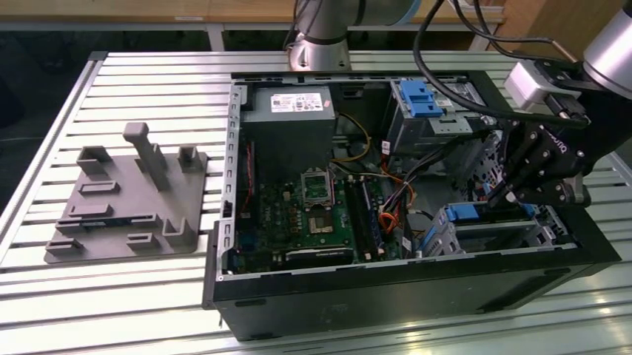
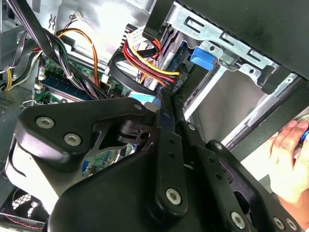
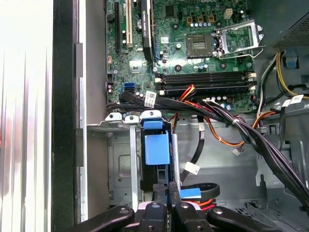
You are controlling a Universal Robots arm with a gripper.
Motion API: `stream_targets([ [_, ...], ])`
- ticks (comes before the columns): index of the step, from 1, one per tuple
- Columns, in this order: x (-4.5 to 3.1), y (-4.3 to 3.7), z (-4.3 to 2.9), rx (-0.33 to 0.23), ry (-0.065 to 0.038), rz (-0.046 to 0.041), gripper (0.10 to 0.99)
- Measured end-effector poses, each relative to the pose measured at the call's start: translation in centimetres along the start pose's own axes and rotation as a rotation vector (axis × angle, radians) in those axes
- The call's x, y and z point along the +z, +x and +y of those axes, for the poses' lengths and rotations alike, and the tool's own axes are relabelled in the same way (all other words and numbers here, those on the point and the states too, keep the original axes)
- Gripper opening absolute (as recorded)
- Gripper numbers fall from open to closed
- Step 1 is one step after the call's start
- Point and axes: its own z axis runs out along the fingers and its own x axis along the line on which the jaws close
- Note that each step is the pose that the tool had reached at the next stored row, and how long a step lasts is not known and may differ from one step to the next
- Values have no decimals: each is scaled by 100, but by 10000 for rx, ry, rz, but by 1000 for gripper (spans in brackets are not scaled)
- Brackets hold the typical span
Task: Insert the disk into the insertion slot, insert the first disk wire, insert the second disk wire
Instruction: 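Insert the second disk wire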
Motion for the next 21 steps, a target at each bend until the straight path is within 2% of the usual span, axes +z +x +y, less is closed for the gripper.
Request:
stream_targets([
  [11, 24, 27, -5, -1, 2, -10, 141],
  [12, 27, 28, -6, -2, 1, -16, 153],
  [13, 26, 29, -6, -2, -1, -11, 208],
  [14, 25, 30, -5, -1, -1, -7, 208],
  [15, 26, 30, -5, -1, -1, -10, 271],
  [16, 25, 30, -5, -1, 0, -8, 271],
  [17, 22, 30, -5, -1, 0, -7, 333],
  [19, 1, 29, -2, 0, 9, -8, 333],
  [21, -61, 18, 10, 0, 28, -7, 333],
])
